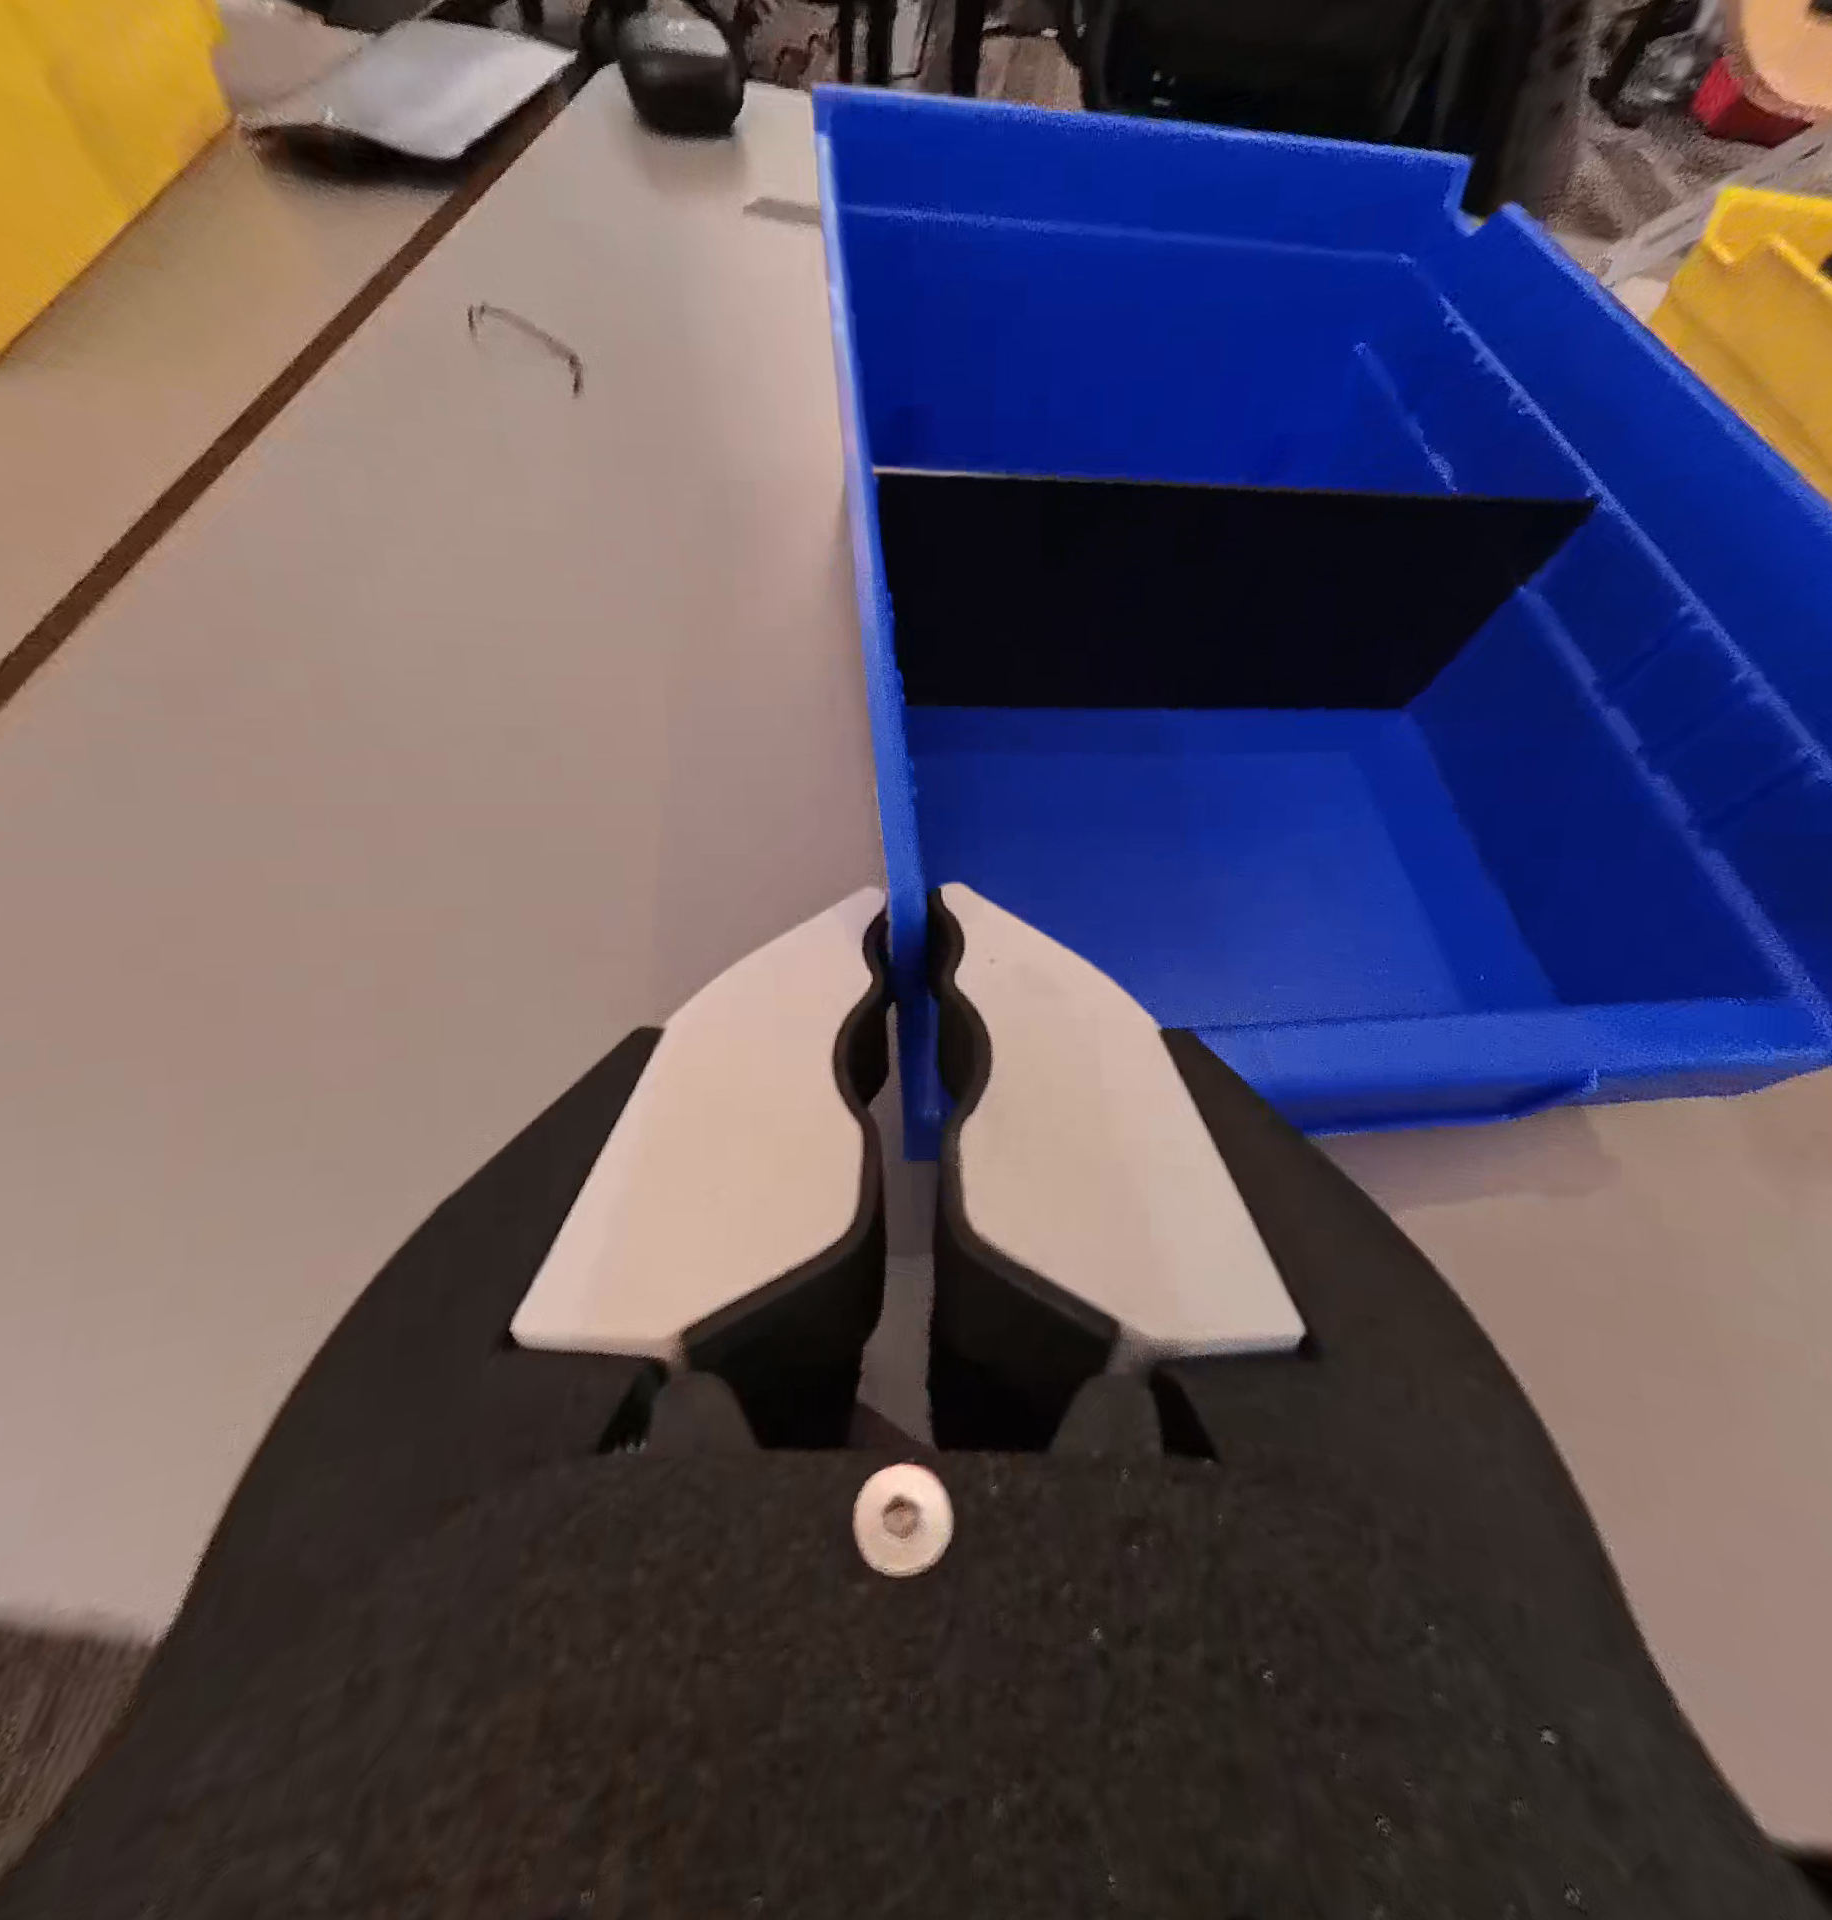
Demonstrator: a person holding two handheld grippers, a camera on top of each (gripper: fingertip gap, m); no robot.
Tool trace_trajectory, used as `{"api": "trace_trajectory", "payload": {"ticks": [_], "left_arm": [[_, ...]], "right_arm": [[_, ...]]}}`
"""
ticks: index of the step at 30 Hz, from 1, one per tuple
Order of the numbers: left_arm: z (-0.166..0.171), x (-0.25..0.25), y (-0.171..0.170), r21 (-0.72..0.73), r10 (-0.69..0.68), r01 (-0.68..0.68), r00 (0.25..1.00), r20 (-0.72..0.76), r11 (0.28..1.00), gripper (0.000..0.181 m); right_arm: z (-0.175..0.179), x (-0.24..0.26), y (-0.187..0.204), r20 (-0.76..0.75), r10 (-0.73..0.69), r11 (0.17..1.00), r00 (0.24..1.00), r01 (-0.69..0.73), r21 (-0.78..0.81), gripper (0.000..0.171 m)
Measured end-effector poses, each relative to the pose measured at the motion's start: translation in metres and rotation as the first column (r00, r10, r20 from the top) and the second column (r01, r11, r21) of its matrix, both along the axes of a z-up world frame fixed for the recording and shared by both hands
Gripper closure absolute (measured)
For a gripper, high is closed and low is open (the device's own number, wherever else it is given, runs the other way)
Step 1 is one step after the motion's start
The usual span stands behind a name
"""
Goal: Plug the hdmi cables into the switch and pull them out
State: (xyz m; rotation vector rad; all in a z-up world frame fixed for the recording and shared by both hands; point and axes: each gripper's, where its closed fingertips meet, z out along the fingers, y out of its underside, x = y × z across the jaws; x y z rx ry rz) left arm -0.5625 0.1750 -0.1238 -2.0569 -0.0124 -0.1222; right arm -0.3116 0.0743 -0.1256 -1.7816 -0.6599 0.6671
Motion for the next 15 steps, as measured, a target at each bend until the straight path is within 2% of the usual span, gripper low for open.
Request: {"api": "trace_trajectory", "payload": {"ticks": [3, 7, 9, 11, 13, 15], "left_arm": [[0.0, 0.012, -0.048, -0.001, 0.085, -0.085, 0.994, -0.063, 0.996, 0.178], [0.0, 0.025, -0.092, 0.029, 0.128, -0.125, 0.983, -0.129, 0.992, 0.177], [0.001, 0.035, -0.103, 0.039, 0.121, -0.118, 0.988, -0.094, 0.992, 0.177], [0.002, 0.049, -0.113, 0.063, 0.086, -0.081, 0.993, -0.086, 0.995, 0.175], [0.011, 0.059, -0.125, 0.106, 0.076, -0.055, 0.977, -0.198, 0.993, 0.175], [0.032, 0.066, -0.136, 0.2, 0.103, -0.049, 0.956, -0.274, 0.979, 0.175]], "right_arm": [[-0.003, -0.017, 0.013, 0.048, -0.037, 0.999, 0.998, 0.037, 0.002, 0.133], [0.007, -0.021, 0.042, 0.012, -0.148, 0.989, 0.989, 0.148, -0.007, 0.132], [0.006, -0.036, 0.042, -0.023, -0.097, 0.995, 0.995, 0.096, -0.041, 0.149], [0.004, -0.028, 0.058, 0.044, -0.224, 0.974, 0.974, 0.224, 0.02, 0.165], [0.006, -0.022, 0.064, 0.082, -0.27, 0.962, 0.959, 0.265, 0.072, 0.168], [0.02, -0.019, 0.062, 0.034, -0.284, 0.955, 0.958, 0.28, 0.097, 0.168]]}}
